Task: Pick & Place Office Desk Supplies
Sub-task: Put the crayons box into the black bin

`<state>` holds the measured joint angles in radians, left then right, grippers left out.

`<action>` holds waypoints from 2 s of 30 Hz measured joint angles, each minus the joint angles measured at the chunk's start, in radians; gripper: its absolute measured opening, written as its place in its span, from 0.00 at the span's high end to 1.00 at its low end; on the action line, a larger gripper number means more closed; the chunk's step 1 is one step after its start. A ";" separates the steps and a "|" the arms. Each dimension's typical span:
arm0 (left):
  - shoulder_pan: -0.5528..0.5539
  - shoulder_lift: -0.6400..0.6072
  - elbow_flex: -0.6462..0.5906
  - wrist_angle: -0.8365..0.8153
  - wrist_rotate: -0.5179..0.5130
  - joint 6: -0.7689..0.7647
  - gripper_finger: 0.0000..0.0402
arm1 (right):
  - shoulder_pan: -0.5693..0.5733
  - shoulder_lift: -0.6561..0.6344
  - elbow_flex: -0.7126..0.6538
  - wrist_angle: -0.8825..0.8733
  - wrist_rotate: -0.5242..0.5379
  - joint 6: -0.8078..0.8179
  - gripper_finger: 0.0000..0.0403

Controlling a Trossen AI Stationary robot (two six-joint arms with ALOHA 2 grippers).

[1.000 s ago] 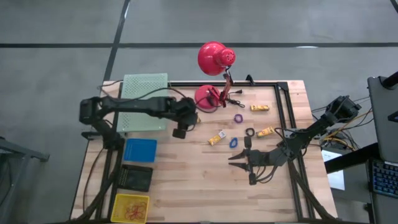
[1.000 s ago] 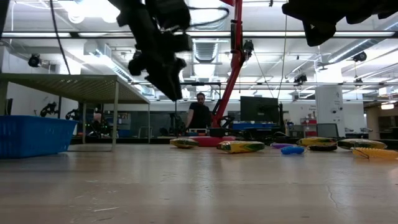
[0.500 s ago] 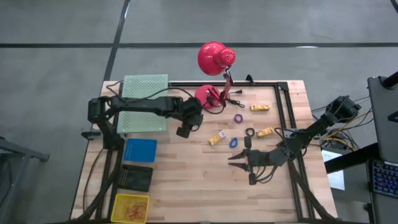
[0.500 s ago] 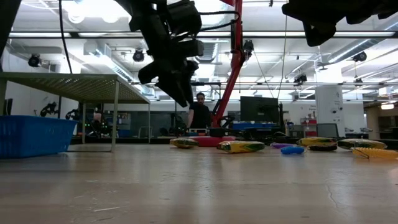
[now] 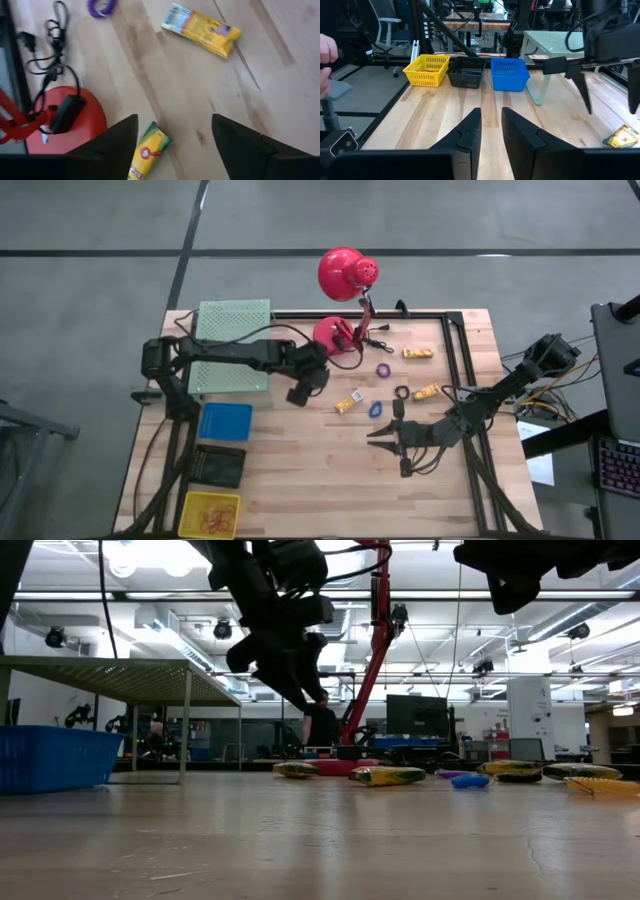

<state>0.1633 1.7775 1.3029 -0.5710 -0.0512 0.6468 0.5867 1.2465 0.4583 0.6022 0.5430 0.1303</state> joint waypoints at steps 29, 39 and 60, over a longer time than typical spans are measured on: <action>0.001 0.002 -0.217 0.213 -0.009 0.038 0.33 | 0.000 0.000 0.000 0.000 0.000 0.000 0.83; 0.045 0.001 -0.190 0.270 -0.031 0.135 0.33 | 0.000 0.000 0.000 0.000 0.000 0.000 0.79; 0.133 0.217 -0.044 0.132 -0.082 0.131 0.35 | 0.000 0.000 0.000 -0.002 0.000 0.000 0.83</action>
<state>0.2963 1.9946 1.2590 -0.4393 -0.1328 0.7773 0.5865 1.2465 0.4581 0.6006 0.5429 0.1303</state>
